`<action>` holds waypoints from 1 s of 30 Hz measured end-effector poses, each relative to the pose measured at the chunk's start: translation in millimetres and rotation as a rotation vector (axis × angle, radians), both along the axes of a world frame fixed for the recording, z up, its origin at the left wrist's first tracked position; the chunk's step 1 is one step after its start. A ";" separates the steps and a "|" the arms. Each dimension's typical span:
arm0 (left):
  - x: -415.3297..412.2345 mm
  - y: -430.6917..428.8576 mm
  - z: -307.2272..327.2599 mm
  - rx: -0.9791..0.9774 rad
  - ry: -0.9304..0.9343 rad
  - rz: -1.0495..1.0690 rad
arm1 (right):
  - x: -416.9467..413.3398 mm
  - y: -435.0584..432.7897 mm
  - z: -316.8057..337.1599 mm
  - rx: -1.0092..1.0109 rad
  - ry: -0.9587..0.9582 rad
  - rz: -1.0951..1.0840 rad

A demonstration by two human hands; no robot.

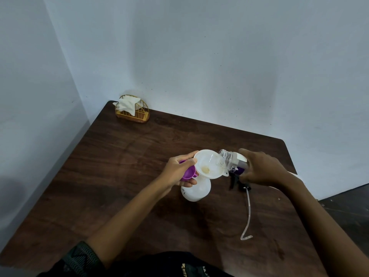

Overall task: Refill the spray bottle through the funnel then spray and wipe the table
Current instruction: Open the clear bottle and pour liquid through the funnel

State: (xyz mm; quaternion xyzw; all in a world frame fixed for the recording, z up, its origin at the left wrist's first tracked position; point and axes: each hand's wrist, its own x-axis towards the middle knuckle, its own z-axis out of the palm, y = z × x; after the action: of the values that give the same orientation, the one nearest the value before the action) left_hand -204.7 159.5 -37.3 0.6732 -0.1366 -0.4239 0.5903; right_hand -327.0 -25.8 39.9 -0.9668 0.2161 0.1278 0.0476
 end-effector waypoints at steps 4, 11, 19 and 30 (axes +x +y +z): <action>-0.3 -0.4 0.1 0.002 -0.001 0.001 | -0.2 -0.4 0.1 -0.002 0.003 0.003; -0.3 0.1 0.6 -0.015 -0.001 -0.009 | -1.2 -1.6 -1.4 0.007 -0.001 0.001; -0.7 0.1 1.1 -0.019 -0.006 -0.006 | 0.0 0.1 0.9 0.008 0.007 0.005; -0.3 0.7 0.4 -0.020 0.004 -0.005 | 0.5 -1.5 -1.1 0.011 0.006 0.027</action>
State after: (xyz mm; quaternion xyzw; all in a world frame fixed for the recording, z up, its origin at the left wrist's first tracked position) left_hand -205.0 160.3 -36.9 0.6662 -0.1413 -0.4253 0.5961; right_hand -326.5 -27.4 38.8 -0.9689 0.2026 0.1324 0.0508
